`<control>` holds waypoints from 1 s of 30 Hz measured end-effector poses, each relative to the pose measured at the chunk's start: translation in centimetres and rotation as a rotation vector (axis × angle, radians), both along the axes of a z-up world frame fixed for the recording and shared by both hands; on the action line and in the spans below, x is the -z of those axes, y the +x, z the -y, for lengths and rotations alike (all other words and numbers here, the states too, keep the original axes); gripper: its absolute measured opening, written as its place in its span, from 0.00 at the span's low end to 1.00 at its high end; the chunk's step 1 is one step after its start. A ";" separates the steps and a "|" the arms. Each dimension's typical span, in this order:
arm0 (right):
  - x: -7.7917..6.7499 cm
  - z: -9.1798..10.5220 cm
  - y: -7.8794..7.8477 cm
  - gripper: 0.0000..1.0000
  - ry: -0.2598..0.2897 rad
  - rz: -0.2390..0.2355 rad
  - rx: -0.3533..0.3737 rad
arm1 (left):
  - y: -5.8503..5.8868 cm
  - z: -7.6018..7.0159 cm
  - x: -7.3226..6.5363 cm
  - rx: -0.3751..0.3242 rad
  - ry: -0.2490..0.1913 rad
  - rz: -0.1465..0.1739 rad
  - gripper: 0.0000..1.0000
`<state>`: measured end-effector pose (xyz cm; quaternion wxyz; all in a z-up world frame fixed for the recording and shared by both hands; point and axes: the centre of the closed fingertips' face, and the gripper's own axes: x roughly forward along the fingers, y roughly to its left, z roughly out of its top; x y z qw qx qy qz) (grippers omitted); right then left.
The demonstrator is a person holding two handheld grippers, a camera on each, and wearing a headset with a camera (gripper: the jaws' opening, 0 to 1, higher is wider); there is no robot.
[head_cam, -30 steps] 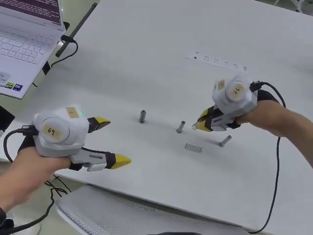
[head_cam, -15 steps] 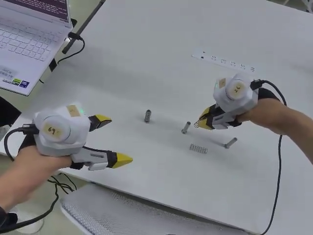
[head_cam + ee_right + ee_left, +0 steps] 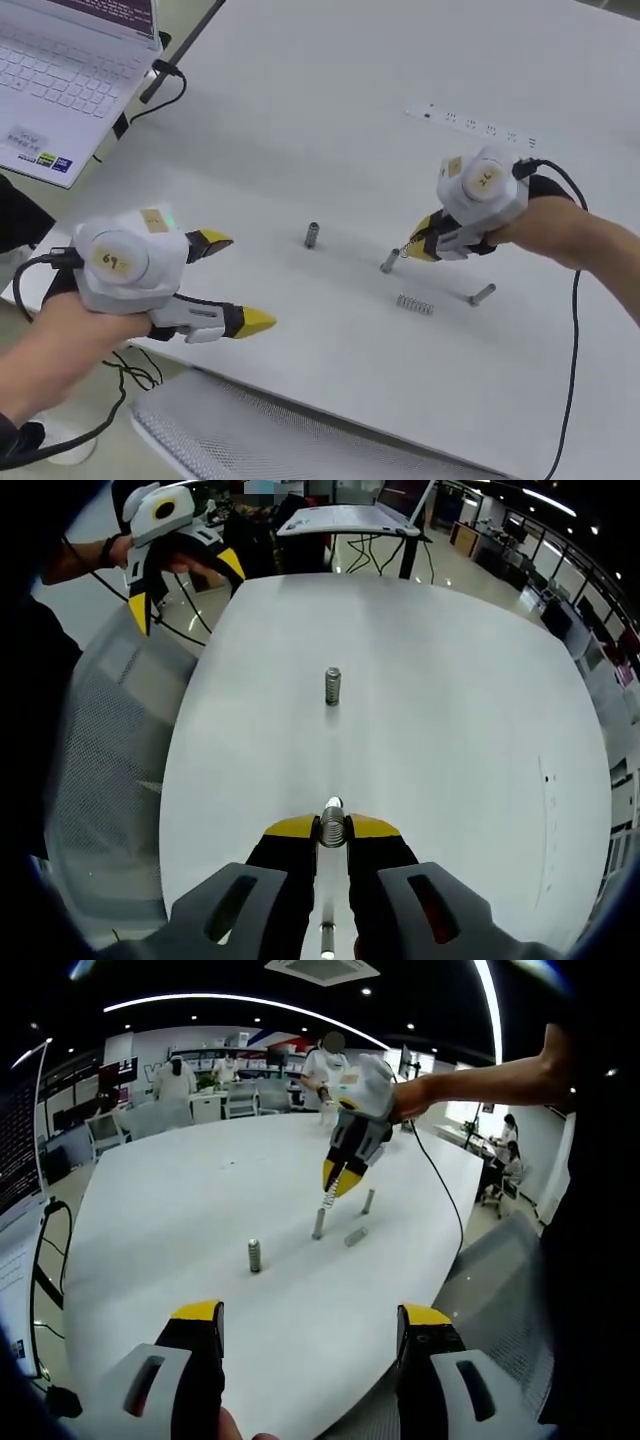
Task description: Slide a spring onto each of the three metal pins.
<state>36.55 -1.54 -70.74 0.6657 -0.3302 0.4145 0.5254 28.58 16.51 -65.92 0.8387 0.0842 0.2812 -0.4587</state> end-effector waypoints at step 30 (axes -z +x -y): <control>1.6 -0.9 0.4 0.09 -0.050 -0.021 -0.066 | -0.2 -0.8 0.4 -0.035 -0.015 -0.025 0.66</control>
